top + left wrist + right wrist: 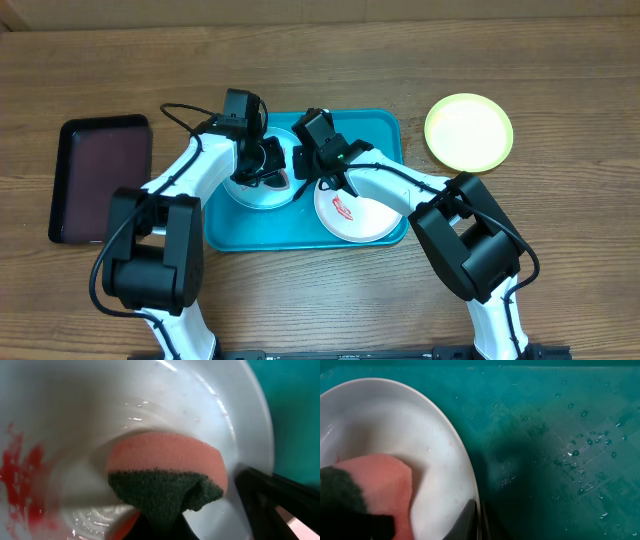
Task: Clean dirty plates on tray and stack at the side
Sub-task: 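Scrub the white plate's red sauce with the sponge in the left gripper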
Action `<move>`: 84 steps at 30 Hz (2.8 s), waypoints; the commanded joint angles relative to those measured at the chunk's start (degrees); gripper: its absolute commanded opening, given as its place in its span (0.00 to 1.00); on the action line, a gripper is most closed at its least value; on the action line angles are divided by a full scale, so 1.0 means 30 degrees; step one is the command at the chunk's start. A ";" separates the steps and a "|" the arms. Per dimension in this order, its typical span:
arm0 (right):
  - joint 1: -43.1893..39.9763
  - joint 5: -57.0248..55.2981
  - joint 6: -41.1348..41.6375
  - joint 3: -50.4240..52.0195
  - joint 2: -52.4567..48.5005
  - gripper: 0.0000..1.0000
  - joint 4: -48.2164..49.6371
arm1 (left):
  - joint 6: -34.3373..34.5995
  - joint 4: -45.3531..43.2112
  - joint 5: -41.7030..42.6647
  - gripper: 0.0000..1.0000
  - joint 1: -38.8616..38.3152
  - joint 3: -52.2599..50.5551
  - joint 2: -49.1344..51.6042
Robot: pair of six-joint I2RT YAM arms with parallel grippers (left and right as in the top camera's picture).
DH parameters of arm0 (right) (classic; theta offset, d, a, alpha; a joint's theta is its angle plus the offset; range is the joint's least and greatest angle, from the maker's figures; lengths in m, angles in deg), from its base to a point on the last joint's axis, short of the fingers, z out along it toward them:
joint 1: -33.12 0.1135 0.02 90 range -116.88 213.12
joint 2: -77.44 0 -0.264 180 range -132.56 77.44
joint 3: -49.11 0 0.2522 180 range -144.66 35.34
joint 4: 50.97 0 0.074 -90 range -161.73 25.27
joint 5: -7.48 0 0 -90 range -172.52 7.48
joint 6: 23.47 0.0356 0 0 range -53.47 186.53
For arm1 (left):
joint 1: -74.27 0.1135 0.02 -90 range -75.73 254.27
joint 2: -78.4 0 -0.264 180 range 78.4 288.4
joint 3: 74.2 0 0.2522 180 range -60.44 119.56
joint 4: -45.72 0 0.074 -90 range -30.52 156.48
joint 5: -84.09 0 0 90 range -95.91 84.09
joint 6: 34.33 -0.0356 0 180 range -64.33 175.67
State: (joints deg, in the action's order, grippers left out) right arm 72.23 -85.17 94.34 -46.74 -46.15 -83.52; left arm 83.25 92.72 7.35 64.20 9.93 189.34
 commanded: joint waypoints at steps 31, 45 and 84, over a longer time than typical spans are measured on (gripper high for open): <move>0.0051 -0.0801 -0.0204 0.0124 -0.0240 0.04 -0.0007 | -0.1027 0.1865 0.0189 0.04 0.0605 0.3024 0.1923; 0.0051 -0.0801 -0.0211 0.0117 -0.0240 0.04 -0.0350 | -0.2135 0.2135 -0.1588 0.04 0.0911 0.3024 0.4656; 0.0051 -0.0801 -0.0211 0.0124 -0.0240 0.04 0.0080 | -0.3614 0.7074 -0.0656 0.04 0.1559 0.6805 0.4707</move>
State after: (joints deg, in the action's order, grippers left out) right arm 72.87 -85.72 94.38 -46.83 -46.15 -82.97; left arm 73.48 113.63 11.89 68.49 32.21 202.45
